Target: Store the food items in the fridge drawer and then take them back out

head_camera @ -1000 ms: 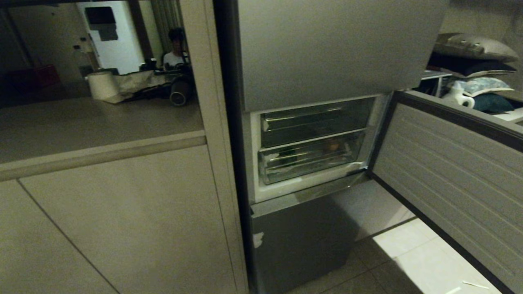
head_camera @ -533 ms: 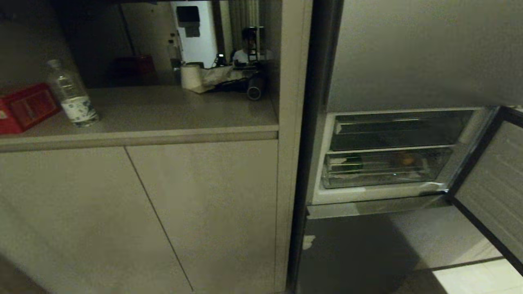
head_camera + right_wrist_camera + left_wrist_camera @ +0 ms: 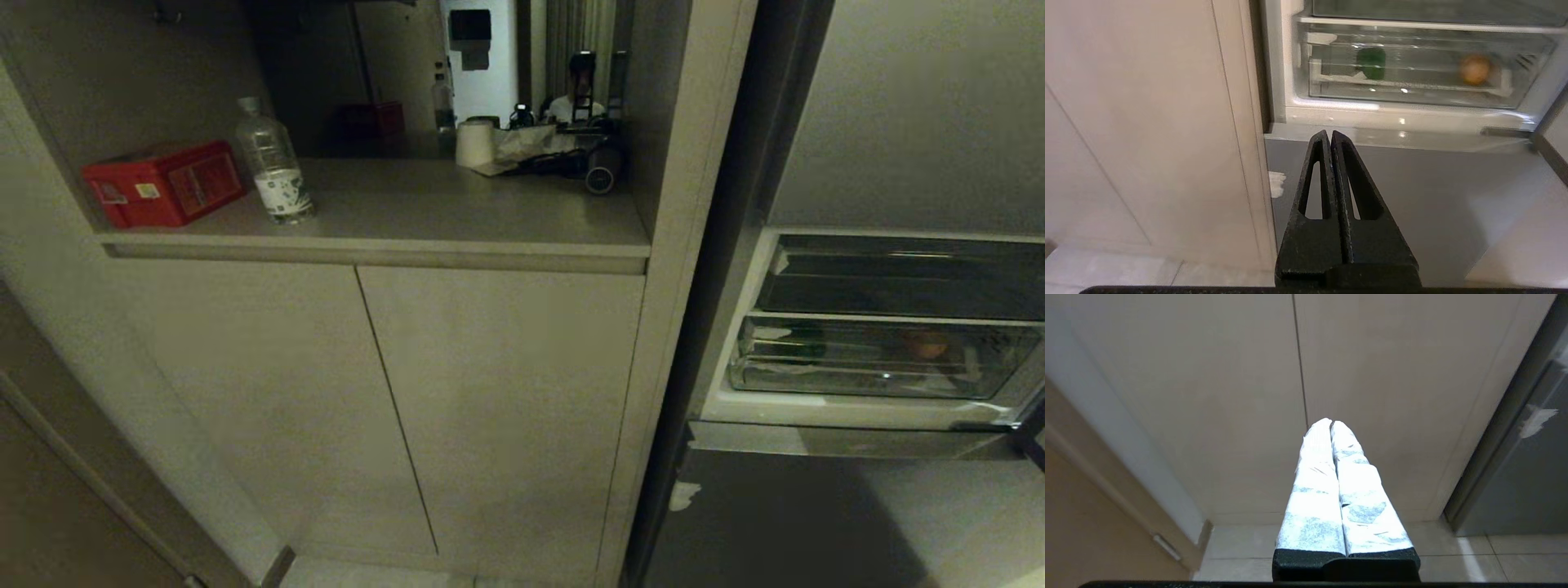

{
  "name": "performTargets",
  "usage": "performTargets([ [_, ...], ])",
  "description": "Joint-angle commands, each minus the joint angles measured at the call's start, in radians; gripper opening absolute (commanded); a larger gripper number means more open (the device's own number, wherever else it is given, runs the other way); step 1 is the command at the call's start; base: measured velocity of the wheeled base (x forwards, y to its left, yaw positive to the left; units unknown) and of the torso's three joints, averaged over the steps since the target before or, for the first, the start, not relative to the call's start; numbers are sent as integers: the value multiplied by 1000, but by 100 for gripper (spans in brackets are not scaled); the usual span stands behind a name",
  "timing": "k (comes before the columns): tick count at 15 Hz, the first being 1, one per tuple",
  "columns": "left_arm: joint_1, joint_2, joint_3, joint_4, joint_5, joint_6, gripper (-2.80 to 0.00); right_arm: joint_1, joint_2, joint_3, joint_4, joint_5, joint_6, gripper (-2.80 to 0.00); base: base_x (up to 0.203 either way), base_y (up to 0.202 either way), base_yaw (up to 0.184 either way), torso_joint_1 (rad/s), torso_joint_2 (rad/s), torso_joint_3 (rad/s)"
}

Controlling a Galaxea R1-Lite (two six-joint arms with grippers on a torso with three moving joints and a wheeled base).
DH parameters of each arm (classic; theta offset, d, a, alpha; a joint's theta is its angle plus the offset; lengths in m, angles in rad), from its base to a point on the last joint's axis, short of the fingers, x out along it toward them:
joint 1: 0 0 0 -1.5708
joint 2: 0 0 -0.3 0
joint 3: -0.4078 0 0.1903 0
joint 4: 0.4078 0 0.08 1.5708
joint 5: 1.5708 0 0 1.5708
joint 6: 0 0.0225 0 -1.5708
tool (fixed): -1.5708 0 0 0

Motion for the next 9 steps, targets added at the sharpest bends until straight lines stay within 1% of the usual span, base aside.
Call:
performTargets([
  [1, -1, 3, 0, 0, 0, 0, -280, -1, 0, 31, -1, 0, 1, -280, 0, 0, 0, -127, 312, 169],
  [9, -1, 3, 0, 0, 0, 0, -280, -1, 1, 31, -1, -2, 2, -280, 0, 0, 0, -150, 346, 191],
])
